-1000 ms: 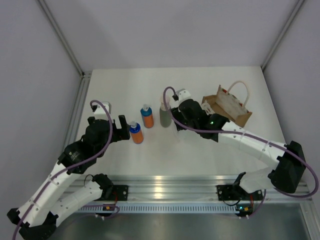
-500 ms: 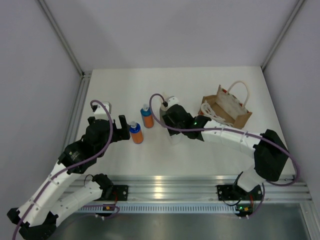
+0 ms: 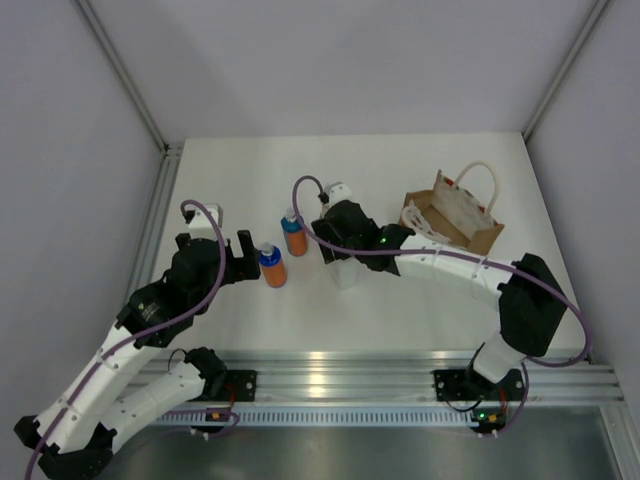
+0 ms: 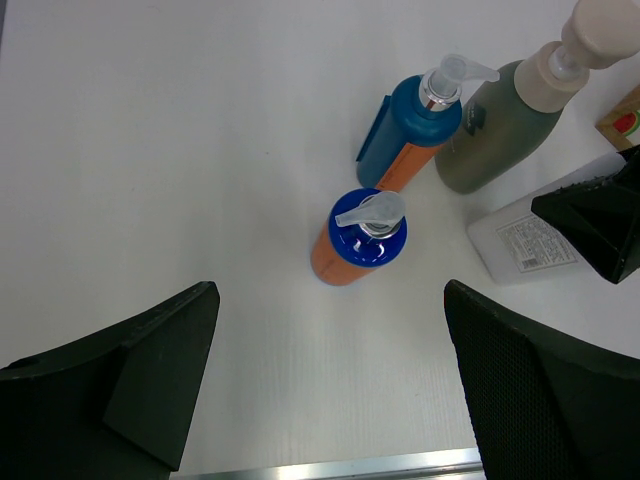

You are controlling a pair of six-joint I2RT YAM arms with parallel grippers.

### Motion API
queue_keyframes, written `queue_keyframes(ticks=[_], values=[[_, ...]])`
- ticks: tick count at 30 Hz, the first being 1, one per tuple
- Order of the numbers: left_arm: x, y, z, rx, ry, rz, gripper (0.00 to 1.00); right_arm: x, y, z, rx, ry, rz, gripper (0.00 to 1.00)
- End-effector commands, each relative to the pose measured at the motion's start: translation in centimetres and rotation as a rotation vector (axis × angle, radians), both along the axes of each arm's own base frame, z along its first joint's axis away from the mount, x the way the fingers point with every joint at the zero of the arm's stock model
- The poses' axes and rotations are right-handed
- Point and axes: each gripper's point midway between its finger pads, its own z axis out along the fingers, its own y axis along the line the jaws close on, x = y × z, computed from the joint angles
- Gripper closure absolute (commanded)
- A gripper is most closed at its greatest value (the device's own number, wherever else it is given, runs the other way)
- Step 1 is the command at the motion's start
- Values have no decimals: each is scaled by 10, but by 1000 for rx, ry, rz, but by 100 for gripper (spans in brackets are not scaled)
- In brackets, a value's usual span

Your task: Take the personal care products out of the canvas bag

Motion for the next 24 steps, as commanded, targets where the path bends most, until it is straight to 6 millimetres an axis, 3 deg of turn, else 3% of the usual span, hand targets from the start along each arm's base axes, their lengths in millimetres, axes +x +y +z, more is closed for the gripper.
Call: queue_keyframes(ticks=[1,4,12,18,24], values=[[4,-1,9,-27,-40,9,2,5,27,51,139,-94,31,32],[4,0,10,-27,-44,13,2,4,26,61,150,-109,37,25],[11,21,11,-23,-51,117,2,1,1,102,173,-194,-1,23],[20,48,12,-43,-42,235,2,-7,-47,137,172,-302,-96,17],[20,63,13,-38,-54,303,2,-22,-115,159,146,-403,-239,6]])
